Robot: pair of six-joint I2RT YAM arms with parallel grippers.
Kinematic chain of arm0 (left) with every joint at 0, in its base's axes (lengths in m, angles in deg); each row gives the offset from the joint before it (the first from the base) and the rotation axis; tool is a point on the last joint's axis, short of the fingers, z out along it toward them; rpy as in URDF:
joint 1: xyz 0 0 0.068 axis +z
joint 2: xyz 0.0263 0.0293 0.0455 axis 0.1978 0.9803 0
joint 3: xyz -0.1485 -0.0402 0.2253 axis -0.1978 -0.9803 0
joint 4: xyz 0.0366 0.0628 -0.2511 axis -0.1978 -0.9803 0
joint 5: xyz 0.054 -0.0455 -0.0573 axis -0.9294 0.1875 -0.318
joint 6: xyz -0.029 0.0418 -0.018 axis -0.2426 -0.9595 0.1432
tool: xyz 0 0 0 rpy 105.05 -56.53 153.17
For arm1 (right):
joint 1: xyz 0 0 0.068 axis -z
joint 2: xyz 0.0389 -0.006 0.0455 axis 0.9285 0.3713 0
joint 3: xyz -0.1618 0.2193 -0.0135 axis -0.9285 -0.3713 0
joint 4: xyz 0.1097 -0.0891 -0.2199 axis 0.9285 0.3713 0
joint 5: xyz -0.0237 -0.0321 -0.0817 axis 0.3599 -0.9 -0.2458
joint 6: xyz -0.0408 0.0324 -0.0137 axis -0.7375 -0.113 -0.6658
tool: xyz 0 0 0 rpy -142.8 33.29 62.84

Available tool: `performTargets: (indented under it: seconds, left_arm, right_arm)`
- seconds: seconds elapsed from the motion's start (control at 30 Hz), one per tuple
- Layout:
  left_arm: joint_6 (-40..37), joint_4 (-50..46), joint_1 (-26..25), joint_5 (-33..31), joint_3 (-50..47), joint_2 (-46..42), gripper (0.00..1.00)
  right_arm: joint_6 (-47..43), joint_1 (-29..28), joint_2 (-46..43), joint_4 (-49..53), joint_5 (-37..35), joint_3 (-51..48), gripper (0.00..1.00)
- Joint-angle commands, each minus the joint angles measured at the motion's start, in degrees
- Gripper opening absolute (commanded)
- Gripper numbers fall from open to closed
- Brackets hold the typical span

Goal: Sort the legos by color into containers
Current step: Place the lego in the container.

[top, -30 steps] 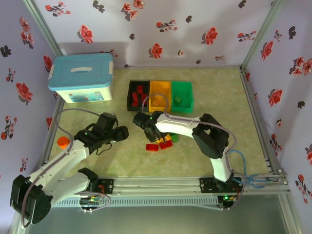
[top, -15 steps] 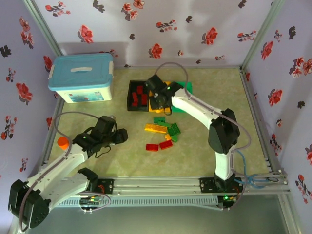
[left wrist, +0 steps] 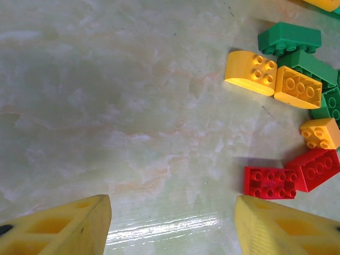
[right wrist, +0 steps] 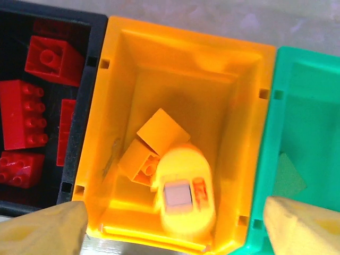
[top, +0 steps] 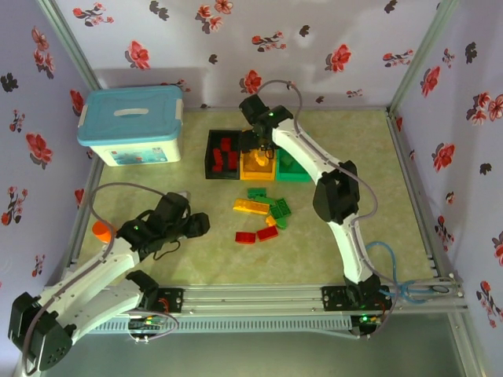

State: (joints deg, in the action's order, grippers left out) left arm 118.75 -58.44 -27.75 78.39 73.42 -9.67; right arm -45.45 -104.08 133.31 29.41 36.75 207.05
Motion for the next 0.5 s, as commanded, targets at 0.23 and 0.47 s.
performTargets:
  seconds: [0.23,0.47]
  left_arm:
    - [-2.3,4.0,-3.6,0.6,5.6,11.4,0.64]
    - [-5.7,7.3,-4.4,1.5,12.5,23.7,0.64]
  right_arm:
    - [1.8,-2.6,-18.9,-8.5,-0.5,-20.5,0.93]
    - [4.0,-2.6,-32.3,-16.3,0.5,-39.0,0.93]
